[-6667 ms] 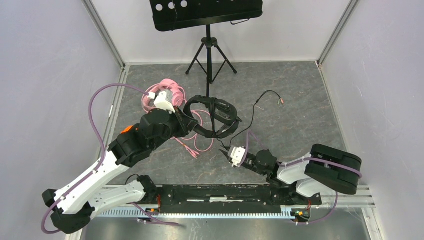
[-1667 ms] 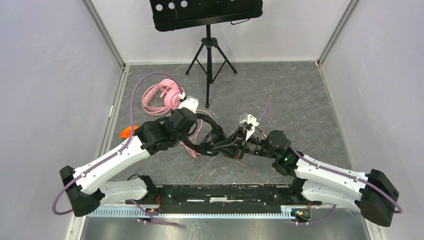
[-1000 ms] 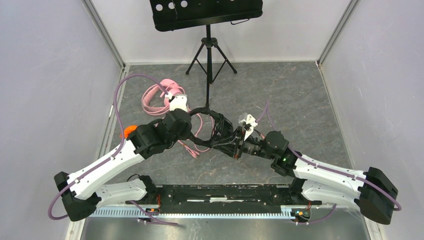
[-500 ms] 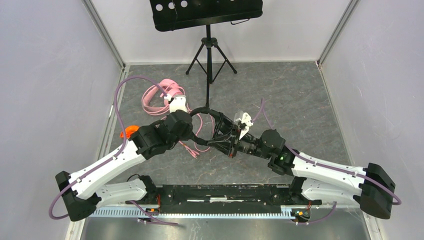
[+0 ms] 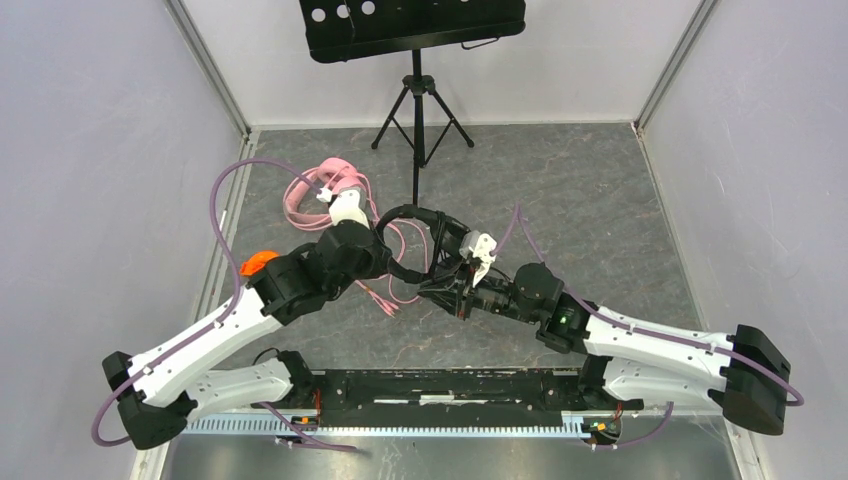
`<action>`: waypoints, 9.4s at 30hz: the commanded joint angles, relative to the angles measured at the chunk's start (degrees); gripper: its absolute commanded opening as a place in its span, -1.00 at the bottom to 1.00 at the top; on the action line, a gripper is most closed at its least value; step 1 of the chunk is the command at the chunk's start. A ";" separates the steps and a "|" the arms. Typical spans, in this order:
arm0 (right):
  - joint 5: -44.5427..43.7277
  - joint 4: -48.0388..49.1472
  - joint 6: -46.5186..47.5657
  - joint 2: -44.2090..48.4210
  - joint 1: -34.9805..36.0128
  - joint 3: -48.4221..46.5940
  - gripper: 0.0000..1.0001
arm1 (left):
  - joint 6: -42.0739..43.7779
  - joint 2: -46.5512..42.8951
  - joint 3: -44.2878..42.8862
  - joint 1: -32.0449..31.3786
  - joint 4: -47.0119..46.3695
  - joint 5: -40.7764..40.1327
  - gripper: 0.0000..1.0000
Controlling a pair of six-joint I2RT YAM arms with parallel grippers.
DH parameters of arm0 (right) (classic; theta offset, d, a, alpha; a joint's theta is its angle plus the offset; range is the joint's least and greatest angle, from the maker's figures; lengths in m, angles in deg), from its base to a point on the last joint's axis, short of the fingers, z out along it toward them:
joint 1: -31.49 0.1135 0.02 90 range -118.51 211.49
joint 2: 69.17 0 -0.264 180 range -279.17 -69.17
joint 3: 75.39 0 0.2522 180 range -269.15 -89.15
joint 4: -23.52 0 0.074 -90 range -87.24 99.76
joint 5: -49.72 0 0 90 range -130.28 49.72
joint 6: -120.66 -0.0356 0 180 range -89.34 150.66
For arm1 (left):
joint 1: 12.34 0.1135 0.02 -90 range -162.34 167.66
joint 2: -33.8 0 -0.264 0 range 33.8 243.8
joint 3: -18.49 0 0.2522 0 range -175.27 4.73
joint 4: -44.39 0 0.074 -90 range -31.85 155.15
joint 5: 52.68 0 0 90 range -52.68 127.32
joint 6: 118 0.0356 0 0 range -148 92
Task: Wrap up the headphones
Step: Wrap the headphones around the headphones.
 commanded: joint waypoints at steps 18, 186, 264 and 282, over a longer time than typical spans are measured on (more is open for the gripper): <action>-3.88 7.42 24.60 6.76 2.39 8.50 -0.48 | -8.57 -5.12 -0.17 0.29 -9.53 5.82 -0.96; 8.40 0.92 -2.24 18.27 -1.54 12.81 -1.00 | 66.91 2.10 0.56 -0.42 -5.01 -0.06 -0.96; 13.79 27.70 -23.24 7.95 -1.50 12.79 -0.54 | 57.27 4.05 -0.79 -1.64 -6.49 -11.60 -0.96; 12.65 25.52 -24.99 7.87 -1.51 11.11 -0.89 | 53.89 5.71 -2.11 -1.61 -4.97 -13.13 -0.95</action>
